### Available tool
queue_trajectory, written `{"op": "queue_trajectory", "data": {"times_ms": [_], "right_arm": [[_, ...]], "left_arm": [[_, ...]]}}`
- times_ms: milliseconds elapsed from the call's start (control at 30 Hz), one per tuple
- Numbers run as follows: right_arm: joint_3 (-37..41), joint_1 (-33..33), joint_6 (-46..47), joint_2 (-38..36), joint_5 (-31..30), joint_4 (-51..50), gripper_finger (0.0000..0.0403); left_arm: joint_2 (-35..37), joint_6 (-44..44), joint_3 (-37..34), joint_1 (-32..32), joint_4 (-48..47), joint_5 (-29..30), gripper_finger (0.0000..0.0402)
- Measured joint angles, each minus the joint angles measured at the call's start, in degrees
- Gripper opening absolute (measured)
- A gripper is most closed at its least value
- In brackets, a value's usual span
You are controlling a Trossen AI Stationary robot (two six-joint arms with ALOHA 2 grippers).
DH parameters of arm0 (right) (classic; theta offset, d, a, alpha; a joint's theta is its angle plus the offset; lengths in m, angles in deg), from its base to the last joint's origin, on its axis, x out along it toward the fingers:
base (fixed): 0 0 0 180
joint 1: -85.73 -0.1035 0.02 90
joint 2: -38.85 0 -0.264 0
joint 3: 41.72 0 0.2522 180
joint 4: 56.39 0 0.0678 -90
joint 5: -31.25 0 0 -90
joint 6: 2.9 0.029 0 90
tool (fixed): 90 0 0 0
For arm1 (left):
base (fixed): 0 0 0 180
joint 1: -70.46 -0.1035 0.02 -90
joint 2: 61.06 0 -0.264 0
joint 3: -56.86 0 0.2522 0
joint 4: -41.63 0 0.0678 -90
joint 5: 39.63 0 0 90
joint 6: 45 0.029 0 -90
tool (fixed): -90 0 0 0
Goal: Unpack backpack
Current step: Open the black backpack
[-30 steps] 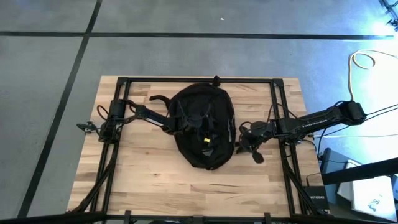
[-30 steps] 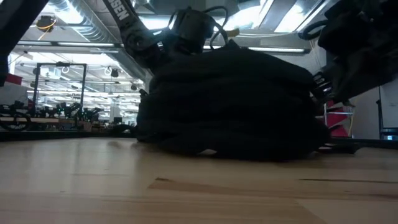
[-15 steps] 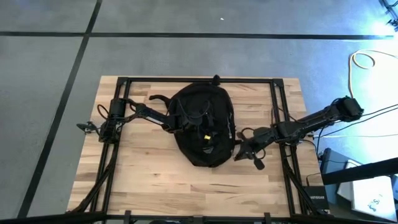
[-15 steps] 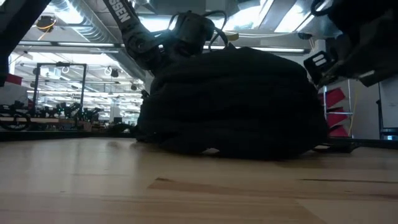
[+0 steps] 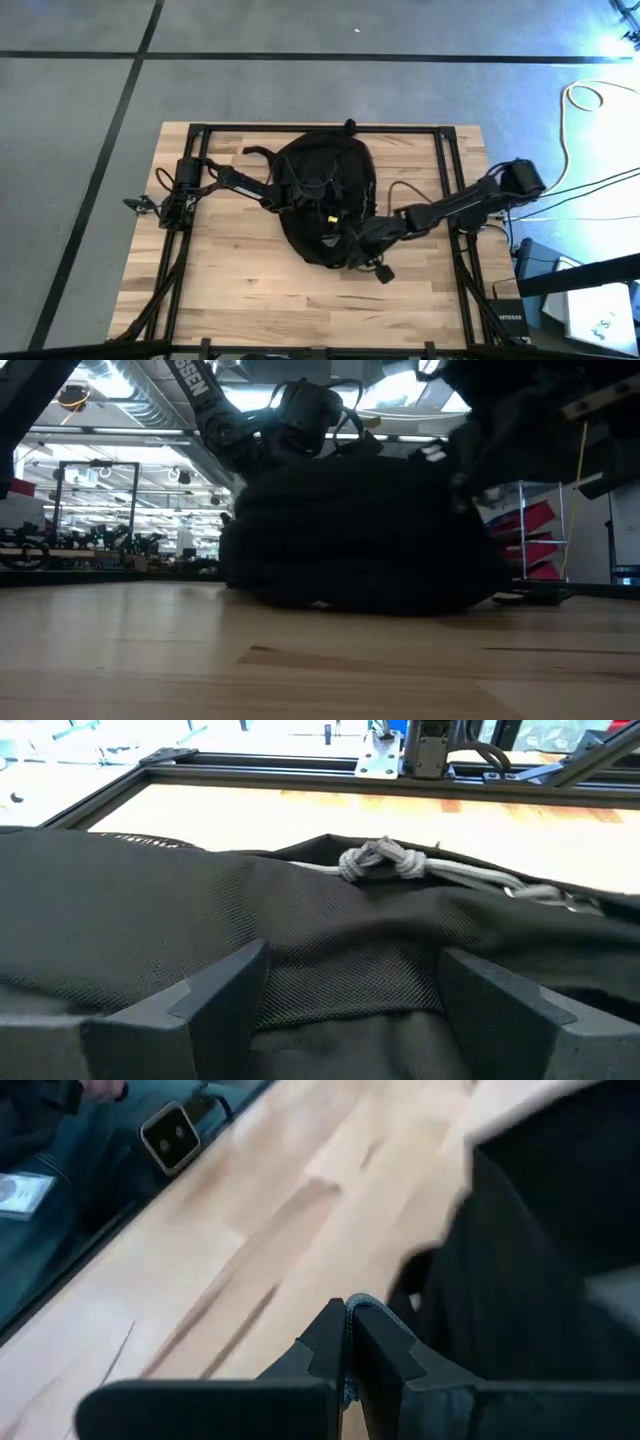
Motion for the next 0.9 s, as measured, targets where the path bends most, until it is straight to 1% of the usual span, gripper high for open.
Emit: {"op": "queue_trajectory", "data": {"times_ms": [167, 300, 467, 567, 633, 733, 900], "right_arm": [[-7.96, -0.04, -3.96, 4.01, 1.46, -4.31, 0.0], [-12.33, -0.04, -6.43, 5.23, 2.31, -6.38, 0.0], [-15.12, 0.06, -10.33, 7.56, 2.32, -6.36, 0.0], [-16.86, 0.22, -13.33, 10.44, 2.36, -4.87, 0.0], [-18.56, 0.46, -13.81, 12.42, 2.88, -3.92, 0.0], [-22.08, 0.61, -14.33, 15.5, 5.35, -3.92, 0.0], [-26.57, 0.61, -14.87, 19.99, 5.19, -4.14, 0.0]], "left_arm": [[-0.02, -0.18, 0.04, 0.0, 0.45, 0.07, 0.0274], [-0.02, -0.22, 0.04, 0.0, 0.42, 0.13, 0.0274], [-0.02, -0.24, 0.04, 0.0, 0.47, 0.13, 0.0274], [-0.09, -0.35, -0.02, 0.0, 1.64, 0.13, 0.0274], [-0.11, -0.44, -0.04, 0.0, 2.2, 0.13, 0.0274], [-0.13, -0.57, -0.04, 0.0, 2.3, 0.07, 0.0274], [-0.11, -0.58, -0.04, 0.17, 2.19, -0.52, 0.0274]]}}
